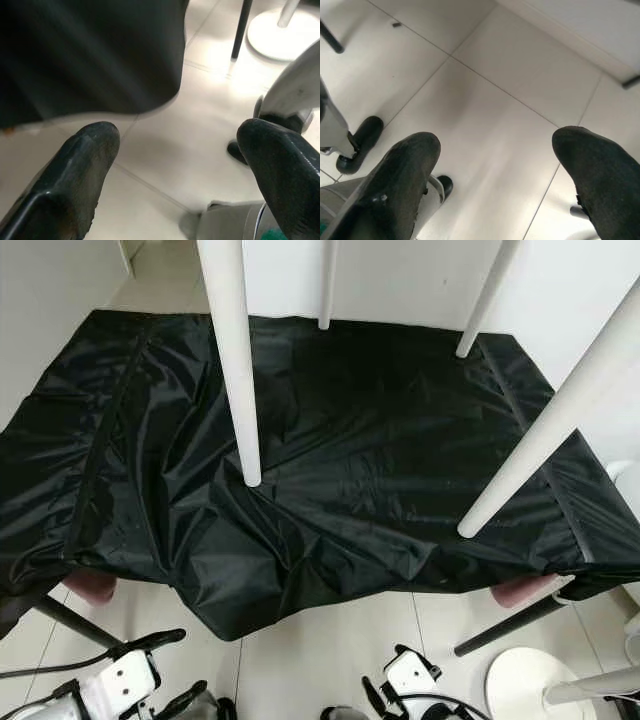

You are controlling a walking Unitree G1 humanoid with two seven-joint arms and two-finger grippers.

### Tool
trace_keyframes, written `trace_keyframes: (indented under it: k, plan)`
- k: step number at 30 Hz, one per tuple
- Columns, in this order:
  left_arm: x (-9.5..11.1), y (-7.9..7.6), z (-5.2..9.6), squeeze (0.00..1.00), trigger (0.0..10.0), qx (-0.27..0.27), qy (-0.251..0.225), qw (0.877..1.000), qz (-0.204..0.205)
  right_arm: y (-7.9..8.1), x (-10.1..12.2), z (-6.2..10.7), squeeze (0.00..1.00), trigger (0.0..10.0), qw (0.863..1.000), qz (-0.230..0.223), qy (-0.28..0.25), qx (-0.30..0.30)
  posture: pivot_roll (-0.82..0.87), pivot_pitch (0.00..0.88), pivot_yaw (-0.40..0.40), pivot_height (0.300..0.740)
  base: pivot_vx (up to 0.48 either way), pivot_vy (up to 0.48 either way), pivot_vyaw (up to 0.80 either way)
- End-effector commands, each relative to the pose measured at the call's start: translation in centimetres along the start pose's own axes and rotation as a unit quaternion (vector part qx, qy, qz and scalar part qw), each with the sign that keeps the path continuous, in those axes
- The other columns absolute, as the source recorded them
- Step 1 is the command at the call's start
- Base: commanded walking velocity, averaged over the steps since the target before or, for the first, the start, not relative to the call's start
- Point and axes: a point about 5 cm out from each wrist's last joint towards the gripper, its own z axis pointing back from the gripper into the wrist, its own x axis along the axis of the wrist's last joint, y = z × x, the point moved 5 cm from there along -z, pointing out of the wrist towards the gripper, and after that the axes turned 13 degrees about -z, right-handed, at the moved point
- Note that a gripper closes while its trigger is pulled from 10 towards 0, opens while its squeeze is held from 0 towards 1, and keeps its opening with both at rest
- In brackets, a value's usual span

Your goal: Building children table

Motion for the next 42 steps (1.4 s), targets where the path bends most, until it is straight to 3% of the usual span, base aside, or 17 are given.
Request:
trace_keyframes:
  k: [1, 5, 9, 11, 15, 17, 18, 21, 22, 24, 25, 26, 29, 31, 35, 37, 42]
  plan:
    - [-2.0, -2.0, 0.0, 0.00, 10.0, -0.015, 0.039, 0.999, 0.016, 0.2, -2.7, 0.5, 0.00, 10.0, 0.998, -0.041, 0.049, -0.027, 0.00, 0.121, -0.005, 0.740, 0.000, 0.000, 0.00]
    - [-3.0, -2.5, -0.3, 0.00, 10.0, -0.010, 0.065, 0.997, 0.028, 0.1, -3.3, 0.5, 0.00, 10.0, 0.995, -0.068, 0.060, -0.045, 0.00, 0.119, -0.005, 0.740, 0.000, 0.000, 0.00]
    - [-4.7, -2.9, -0.9, 0.00, 10.0, 0.014, 0.111, 0.991, 0.075, -0.1, -4.0, 0.4, 0.00, 10.0, 0.988, -0.115, 0.069, -0.079, 0.00, 0.106, -0.004, 0.740, 0.000, 0.000, 0.00]
    - [-6.4, -3.8, -1.5, 0.00, 10.0, 0.035, 0.168, 0.977, 0.126, -0.2, -4.8, 0.3, 0.00, 10.0, 0.974, -0.173, 0.083, -0.116, 0.00, 0.106, -0.004, 0.740, 0.000, 0.000, 0.00]
    - [-7.1, -4.3, -1.7, 0.00, 10.0, 0.043, 0.197, 0.968, 0.150, -0.3, -5.2, 0.3, 0.00, 10.0, 0.967, -0.195, 0.091, -0.135, -0.01, 0.097, -0.001, 0.740, 0.000, 0.000, 0.00]
    - [-8.1, -4.7, -1.7, 0.00, 10.0, 0.055, 0.236, 0.955, 0.172, -0.5, -5.8, 0.4, 0.00, 10.0, 0.960, -0.210, 0.107, -0.154, -0.01, 0.090, -0.001, 0.740, 0.000, 0.000, 0.00]
    - [-8.1, -4.7, -1.7, 0.00, 10.0, 0.055, 0.236, 0.955, 0.172, -0.5, -5.8, 0.4, 0.00, 10.0, 0.960, -0.210, 0.107, -0.154, -0.01, 0.090, -0.001, 0.740, 0.000, 0.000, 0.00]
    - [-9.5, -5.1, -1.3, 0.00, 10.0, 0.071, 0.294, 0.933, 0.197, -0.9, -7.2, 1.0, 0.00, 10.0, 0.946, -0.223, 0.146, -0.186, -0.02, 0.079, -0.001, 0.740, 0.000, 0.000, 0.00]
    - [-9.5, -5.1, -1.3, 0.00, 10.0, 0.071, 0.294, 0.933, 0.197, -0.9, -7.2, 1.0, 0.00, 10.0, 0.946, -0.223, 0.146, -0.186, -0.02, 0.079, -0.001, 0.740, 0.000, 0.000, 0.00]
    - [-10.5, -5.2, -0.8, 0.00, 10.0, 0.084, 0.343, 0.913, 0.204, -0.7, -8.7, 1.9, 0.00, 10.0, 0.929, -0.247, 0.185, -0.203, -0.02, 0.067, -0.004, 0.740, 0.000, 0.000, 0.00]
    - [-10.5, -5.2, -0.8, 0.00, 10.0, 0.084, 0.343, 0.913, 0.204, -0.7, -8.7, 1.9, 0.00, 10.0, 0.929, -0.247, 0.185, -0.203, -0.02, 0.067, -0.004, 0.740, 0.000, 0.000, 0.00]
    - [-11.0, -5.1, -0.7, 0.00, 10.0, 0.099, 0.367, 0.899, 0.219, -0.2, -9.5, 2.3, 0.00, 10.0, 0.920, -0.258, 0.208, -0.209, -0.03, 0.064, -0.001, 0.740, 0.000, 0.000, 0.00]
    - [-10.9, -4.9, -1.1, 0.00, 10.0, 0.110, 0.368, 0.889, 0.250, 0.4, -9.7, 2.2, 0.00, 10.0, 0.919, -0.260, 0.217, -0.204, -0.04, 0.060, 0.008, 0.740, 0.000, 0.000, 0.00]
    - [-10.9, -4.9, -1.1, 0.00, 10.0, 0.110, 0.368, 0.889, 0.250, 0.4, -9.7, 2.2, 0.00, 10.0, 0.919, -0.260, 0.217, -0.204, -0.04, 0.060, 0.008, 0.740, 0.000, 0.000, 0.00]
    - [-10.5, -4.6, -2.3, 0.00, 10.0, 0.103, 0.365, 0.885, 0.271, 2.1, -9.7, 1.5, 0.00, 10.0, 0.919, -0.262, 0.229, -0.186, -0.04, 0.061, 0.017, 0.740, 0.000, 0.000, 0.00]
    - [-10.7, -4.7, -2.2, 0.00, 10.0, 0.105, 0.385, 0.878, 0.266, 3.0, -10.3, 1.6, 0.00, 10.0, 0.919, -0.228, 0.268, -0.177, -0.04, 0.055, 0.027, 0.740, 0.000, 0.000, 0.00]
    - [-10.3, -4.9, -3.0, 0.00, 10.0, 0.082, 0.392, 0.890, 0.219, 4.5, -10.2, 1.0, 0.00, 10.0, 0.918, -0.234, 0.273, -0.166, -0.04, 0.029, 0.041, 0.740, 0.000, 0.000, 0.00]
